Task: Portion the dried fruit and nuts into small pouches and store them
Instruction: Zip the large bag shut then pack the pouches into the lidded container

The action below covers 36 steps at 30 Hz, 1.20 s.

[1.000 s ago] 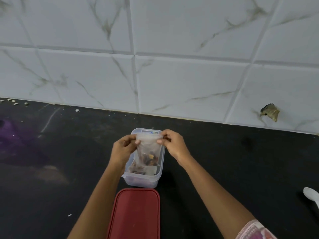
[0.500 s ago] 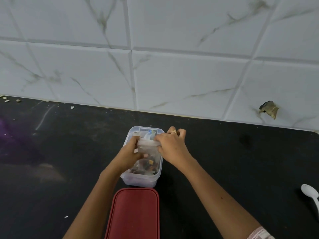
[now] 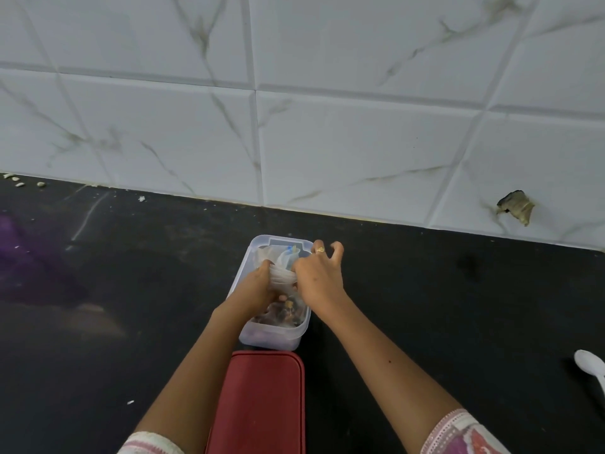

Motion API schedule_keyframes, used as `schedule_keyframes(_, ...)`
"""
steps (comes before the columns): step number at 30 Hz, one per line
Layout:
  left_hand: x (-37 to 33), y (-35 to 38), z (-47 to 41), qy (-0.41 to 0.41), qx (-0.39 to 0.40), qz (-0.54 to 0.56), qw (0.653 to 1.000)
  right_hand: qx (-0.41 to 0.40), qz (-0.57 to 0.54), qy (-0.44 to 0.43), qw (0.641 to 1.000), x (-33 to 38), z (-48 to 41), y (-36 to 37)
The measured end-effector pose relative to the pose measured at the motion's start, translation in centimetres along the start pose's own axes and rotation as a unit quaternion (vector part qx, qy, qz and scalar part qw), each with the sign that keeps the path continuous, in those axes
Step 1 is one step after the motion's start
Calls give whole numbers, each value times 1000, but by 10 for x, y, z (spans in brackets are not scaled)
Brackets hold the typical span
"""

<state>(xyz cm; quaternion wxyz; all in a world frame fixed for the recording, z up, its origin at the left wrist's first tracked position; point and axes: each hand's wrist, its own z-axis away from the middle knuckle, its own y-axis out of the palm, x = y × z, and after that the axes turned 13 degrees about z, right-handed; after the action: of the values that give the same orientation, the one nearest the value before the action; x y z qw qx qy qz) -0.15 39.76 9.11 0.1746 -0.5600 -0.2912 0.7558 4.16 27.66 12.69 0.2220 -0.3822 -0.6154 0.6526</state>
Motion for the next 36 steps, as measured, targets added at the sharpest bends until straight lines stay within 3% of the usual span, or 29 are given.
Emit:
schedule_keyframes(6,-11,-3,7,-24,19,-4,1000,31,-10,-5,999,-3,-1,-2)
schedule_keyframes(13,-11,-8,25,42,-83,81,992,8,-149,25,989,-16,14,0)
schedule_keyframes(16,-9,-7,37,49,-127,68,988,-73,-181,29,980,-14,26,4)
schedule_keyframes(19,-2,-6,54,102,-195,61,974,-211,-225,25,951,-6,50,14)
schedule_keyframes(22,11,-1,82,121,-305,70,942,-274,-245,-54,928,0,82,33)
schedule_keyframes(25,31,13,109,36,-371,109,922,-230,-248,-127,933,3,110,57)
schedule_keyframes(31,79,47,138,-109,-274,76,953,-60,-252,-190,947,11,138,89)
schedule_keyframes(36,70,51,150,-139,-254,56,956,11,-270,-198,942,9,144,93)
